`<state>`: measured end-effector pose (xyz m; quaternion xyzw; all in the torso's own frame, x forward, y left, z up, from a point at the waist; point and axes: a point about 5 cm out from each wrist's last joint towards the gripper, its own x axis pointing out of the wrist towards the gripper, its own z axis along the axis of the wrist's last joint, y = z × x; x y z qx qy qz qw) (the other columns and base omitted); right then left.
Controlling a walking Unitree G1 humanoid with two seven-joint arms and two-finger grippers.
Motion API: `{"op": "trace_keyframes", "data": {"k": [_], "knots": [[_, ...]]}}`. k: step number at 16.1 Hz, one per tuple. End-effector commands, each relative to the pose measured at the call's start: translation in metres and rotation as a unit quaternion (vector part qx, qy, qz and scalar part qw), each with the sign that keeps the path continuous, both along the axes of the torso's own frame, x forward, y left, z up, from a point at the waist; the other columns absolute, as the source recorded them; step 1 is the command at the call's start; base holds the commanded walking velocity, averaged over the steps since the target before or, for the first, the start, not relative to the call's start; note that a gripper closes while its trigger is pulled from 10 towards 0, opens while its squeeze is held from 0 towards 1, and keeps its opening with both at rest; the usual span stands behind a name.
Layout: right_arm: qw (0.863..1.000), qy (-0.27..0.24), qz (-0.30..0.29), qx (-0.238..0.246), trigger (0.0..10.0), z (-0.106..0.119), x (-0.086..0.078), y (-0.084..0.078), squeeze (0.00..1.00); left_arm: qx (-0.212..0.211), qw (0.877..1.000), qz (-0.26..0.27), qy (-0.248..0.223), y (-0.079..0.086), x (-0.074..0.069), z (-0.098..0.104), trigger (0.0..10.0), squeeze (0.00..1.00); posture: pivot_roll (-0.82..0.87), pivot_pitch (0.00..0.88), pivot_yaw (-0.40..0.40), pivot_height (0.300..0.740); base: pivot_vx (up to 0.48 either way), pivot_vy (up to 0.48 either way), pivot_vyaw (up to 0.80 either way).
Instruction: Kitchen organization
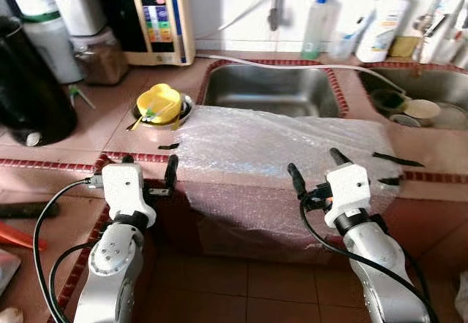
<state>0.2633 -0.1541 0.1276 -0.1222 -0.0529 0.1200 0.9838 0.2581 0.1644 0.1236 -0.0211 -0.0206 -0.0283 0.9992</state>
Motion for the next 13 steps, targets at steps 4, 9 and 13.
{"op": "trace_keyframes", "data": {"k": [4,9,13], "knots": [[1.000,-0.014,0.016,0.006,10.0,0.0083,-0.0118,0.0026,0.00,-0.002,1.000,-0.009,-0.009,0.0000,0.0001,0.0055,10.0,0.00,-0.05,0.021,0.058,0.740,0.000,0.000,0.00],[1.000,-0.012,0.011,0.007,10.0,0.0086,-0.0095,0.0003,0.00,-0.007,1.000,-0.008,-0.003,-0.0031,-0.0023,0.0029,10.0,0.00,-0.05,0.030,0.046,0.740,0.000,0.000,0.62],[1.000,-0.003,0.020,0.006,10.0,0.0074,-0.0105,0.0020,0.00,-0.010,1.000,-0.009,0.003,-0.0078,-0.0045,-0.0001,10.0,0.00,-0.04,0.045,0.024,0.740,0.000,0.000,0.00]]}}
